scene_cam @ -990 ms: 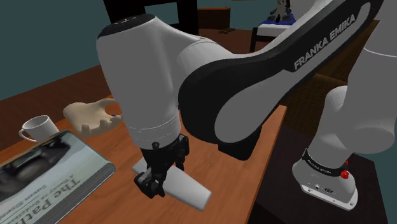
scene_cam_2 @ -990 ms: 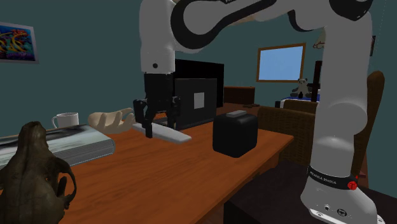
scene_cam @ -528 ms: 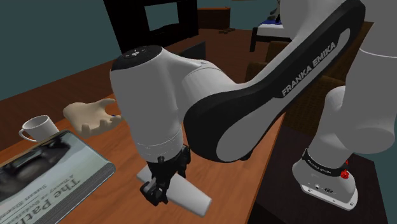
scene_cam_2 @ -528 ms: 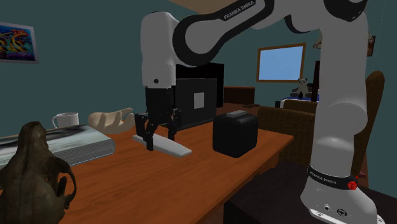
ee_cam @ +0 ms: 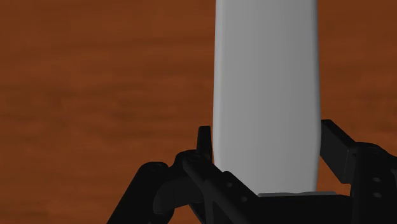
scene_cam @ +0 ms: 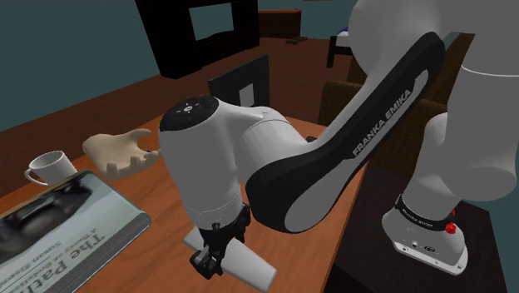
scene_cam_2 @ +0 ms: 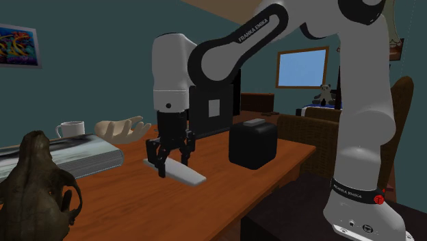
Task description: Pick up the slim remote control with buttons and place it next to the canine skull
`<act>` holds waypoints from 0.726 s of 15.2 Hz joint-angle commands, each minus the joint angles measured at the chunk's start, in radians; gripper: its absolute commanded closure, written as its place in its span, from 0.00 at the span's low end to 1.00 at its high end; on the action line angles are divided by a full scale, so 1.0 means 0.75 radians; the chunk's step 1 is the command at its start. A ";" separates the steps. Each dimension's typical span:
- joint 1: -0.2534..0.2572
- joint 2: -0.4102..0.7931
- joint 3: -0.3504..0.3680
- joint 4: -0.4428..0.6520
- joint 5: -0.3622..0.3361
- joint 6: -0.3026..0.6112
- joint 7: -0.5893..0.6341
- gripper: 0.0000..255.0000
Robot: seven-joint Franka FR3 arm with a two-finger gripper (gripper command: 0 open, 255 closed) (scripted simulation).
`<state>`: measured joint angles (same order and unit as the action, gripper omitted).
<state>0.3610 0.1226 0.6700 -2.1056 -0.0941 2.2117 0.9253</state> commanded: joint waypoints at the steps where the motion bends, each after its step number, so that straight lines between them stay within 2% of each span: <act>1: 0.005 0.020 -0.002 -0.018 -0.018 0.034 0.014 1.00; 5: 0.015 0.071 -0.013 -0.046 -0.064 0.100 0.046 1.00; 11: 0.016 0.071 -0.014 -0.046 -0.064 0.100 0.046 1.00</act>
<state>0.3727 0.1760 0.6598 -2.1400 -0.1420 2.2869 0.9596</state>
